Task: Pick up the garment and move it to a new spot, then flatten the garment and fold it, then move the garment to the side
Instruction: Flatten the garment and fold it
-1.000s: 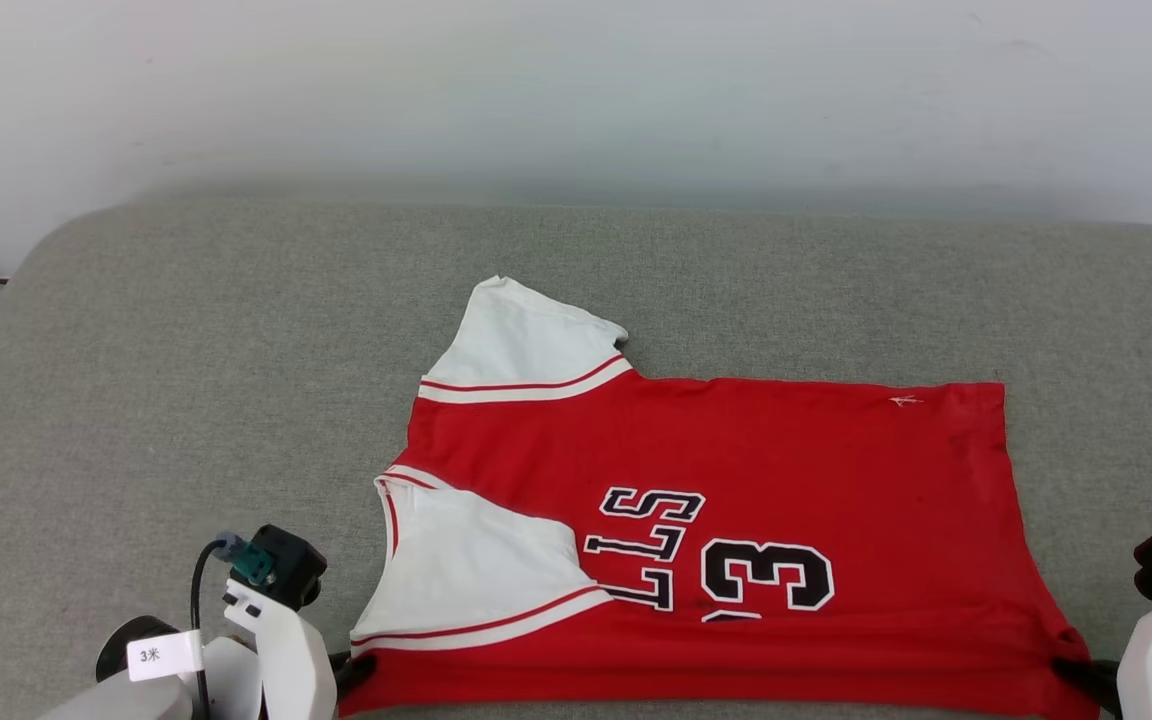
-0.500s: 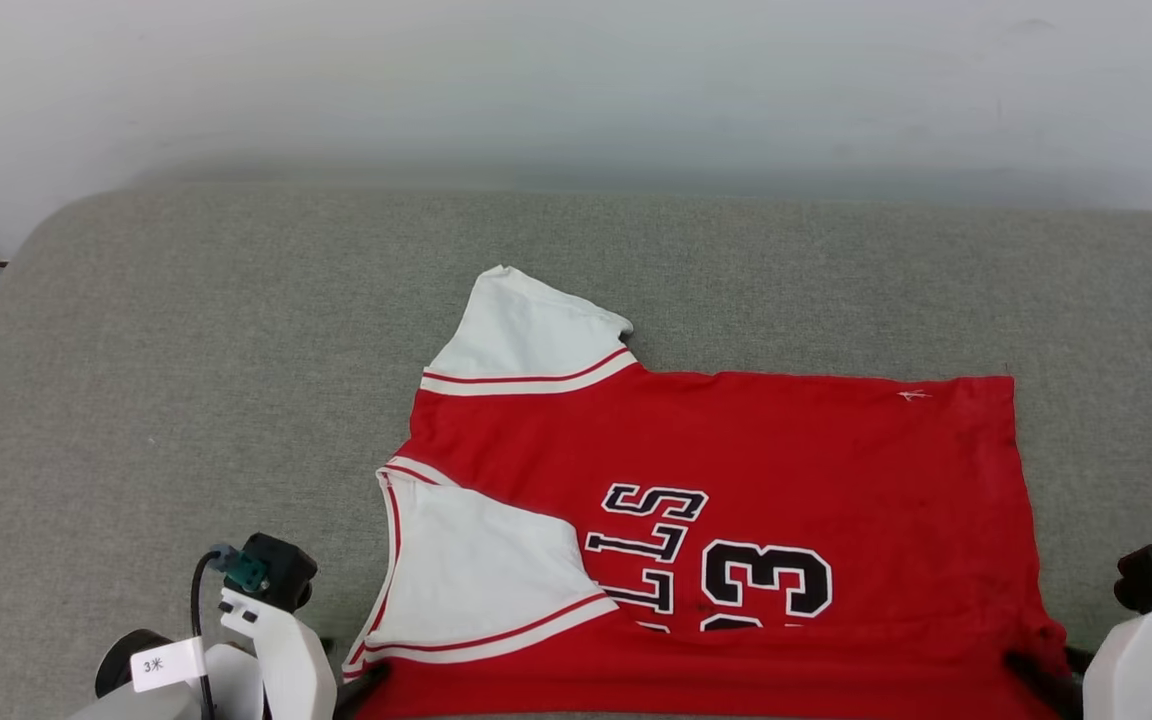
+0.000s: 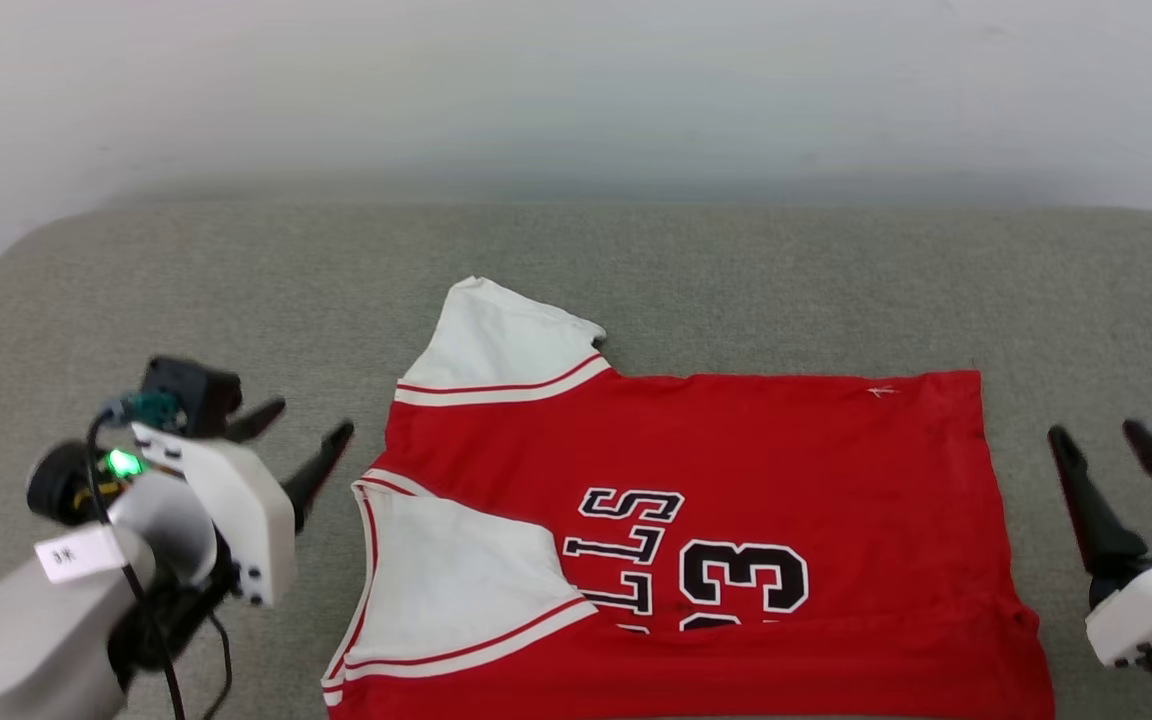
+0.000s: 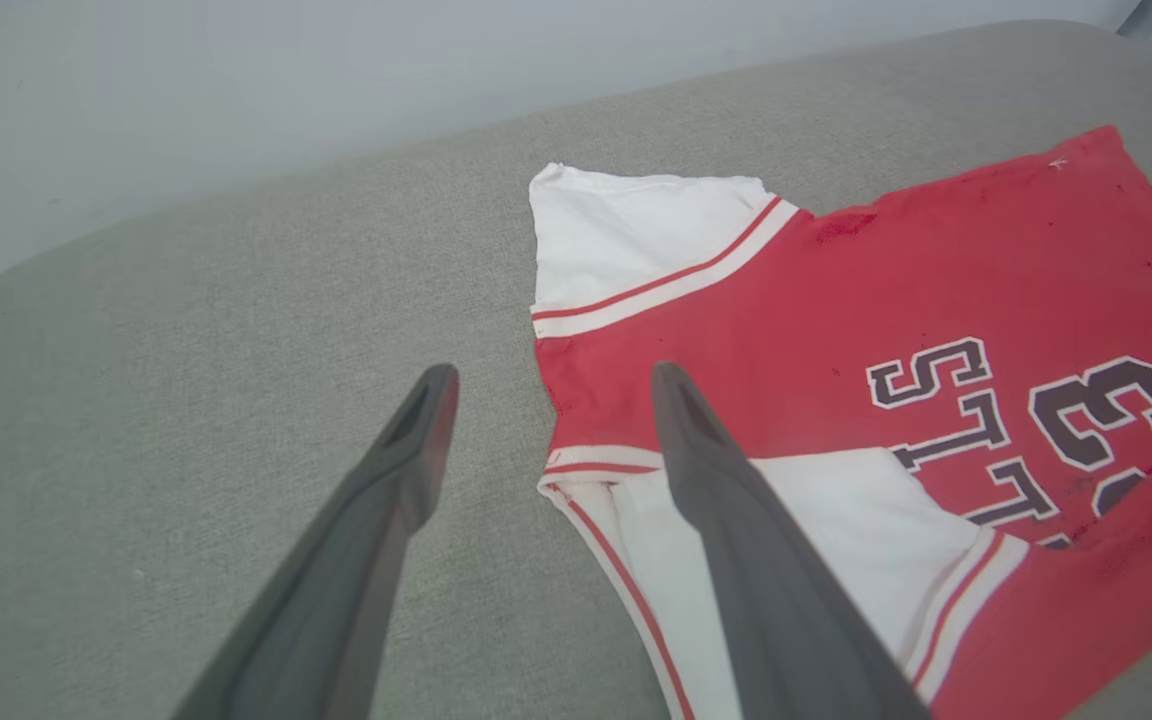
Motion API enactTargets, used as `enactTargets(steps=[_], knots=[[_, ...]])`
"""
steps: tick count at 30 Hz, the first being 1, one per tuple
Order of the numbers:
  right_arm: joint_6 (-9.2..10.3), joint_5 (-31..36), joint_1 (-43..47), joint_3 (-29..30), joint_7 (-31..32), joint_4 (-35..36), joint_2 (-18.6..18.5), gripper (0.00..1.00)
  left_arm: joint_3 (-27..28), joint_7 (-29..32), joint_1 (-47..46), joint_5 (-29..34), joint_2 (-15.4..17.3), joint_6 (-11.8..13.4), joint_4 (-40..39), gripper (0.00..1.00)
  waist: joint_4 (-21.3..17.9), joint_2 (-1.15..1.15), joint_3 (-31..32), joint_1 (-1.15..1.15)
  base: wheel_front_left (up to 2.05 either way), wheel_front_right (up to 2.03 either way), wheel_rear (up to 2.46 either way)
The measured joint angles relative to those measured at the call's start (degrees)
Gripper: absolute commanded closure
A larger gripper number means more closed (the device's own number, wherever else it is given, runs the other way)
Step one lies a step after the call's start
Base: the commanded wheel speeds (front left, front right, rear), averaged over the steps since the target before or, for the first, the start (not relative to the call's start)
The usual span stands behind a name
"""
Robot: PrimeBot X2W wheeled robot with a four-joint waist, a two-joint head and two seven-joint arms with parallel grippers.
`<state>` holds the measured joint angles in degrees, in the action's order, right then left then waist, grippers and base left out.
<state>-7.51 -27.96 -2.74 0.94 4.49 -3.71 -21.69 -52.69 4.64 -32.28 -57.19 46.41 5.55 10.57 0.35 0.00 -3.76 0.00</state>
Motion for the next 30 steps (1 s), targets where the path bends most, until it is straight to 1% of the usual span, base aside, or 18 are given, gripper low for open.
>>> enactTargets(steps=[3, 6, 7, 8, 13, 17, 20, 26, 30], knots=[[0.00, 2.86, -0.58, 2.25, -3.12, 2.96, 2.86, 0.00, 1.35, -1.83, -3.64, 1.48, -0.83, -0.15, 1.97, 0.00, -0.86, 0.00, -1.09, 0.00, 0.00, 0.00, 0.00], [0.00, 5.00, -0.75, 2.88, -4.92, 5.98, 5.09, 0.00, 1.94, -1.79, -7.41, 2.26, -2.00, -1.07, 4.64, 0.00, -1.84, 0.00, -2.60, 0.00, 0.00, 0.00, 0.00], [0.00, 6.09, -0.74, 3.18, -5.30, 8.21, 6.98, 0.00, 1.64, 0.14, -12.06, 3.65, -2.77, -2.58, 6.75, 0.00, -2.93, 0.00, -4.53, 0.00, 0.00, 0.00, 0.00], [0.00, 6.39, -0.74, 3.22, -5.35, 8.99, 7.67, 0.00, 1.65, 1.10, -13.64, 3.64, -3.25, -3.19, 7.54, 0.00, -3.28, 0.00, -5.26, 0.00, 0.00, 0.00, 0.00], [0.00, 7.33, -0.99, 2.42, -5.34, 12.16, 9.70, 0.00, 1.75, 8.08, -21.82, 2.68, -4.53, -6.41, 12.11, 0.00, -5.06, 0.00, -9.40, 0.00, 0.00, 0.00, 0.00], [0.00, 7.78, -2.58, 1.70, -5.24, 13.45, 10.40, 0.00, 1.21, 16.56, -28.12, 1.20, -5.47, -8.70, 15.84, 0.00, -6.59, 0.00, -12.99, 0.01, 0.00, 0.00, 0.00], [0.00, 7.90, -3.48, 1.51, -5.28, 13.79, 10.78, 0.00, 1.00, 22.71, -32.78, -0.08, -5.94, -9.62, 17.69, 0.00, -7.72, 0.00, -15.65, 0.01, 0.00, 0.00, 0.00], [0.00, 7.93, -5.55, 1.01, -5.99, 13.88, 10.83, 0.00, -0.46, 32.84, -39.97, -1.07, -7.20, -11.05, 21.12, 0.00, -9.49, 0.00, -20.92, 0.01, 0.00, 0.00, 0.00], [0.00, 7.77, -7.14, 0.51, -6.57, 13.58, 10.79, 0.00, -2.16, 37.63, -42.61, -0.54, -7.08, -11.46, 23.26, 0.00, -10.58, 0.00, -23.90, 0.01, 0.00, 0.00, 0.00]])
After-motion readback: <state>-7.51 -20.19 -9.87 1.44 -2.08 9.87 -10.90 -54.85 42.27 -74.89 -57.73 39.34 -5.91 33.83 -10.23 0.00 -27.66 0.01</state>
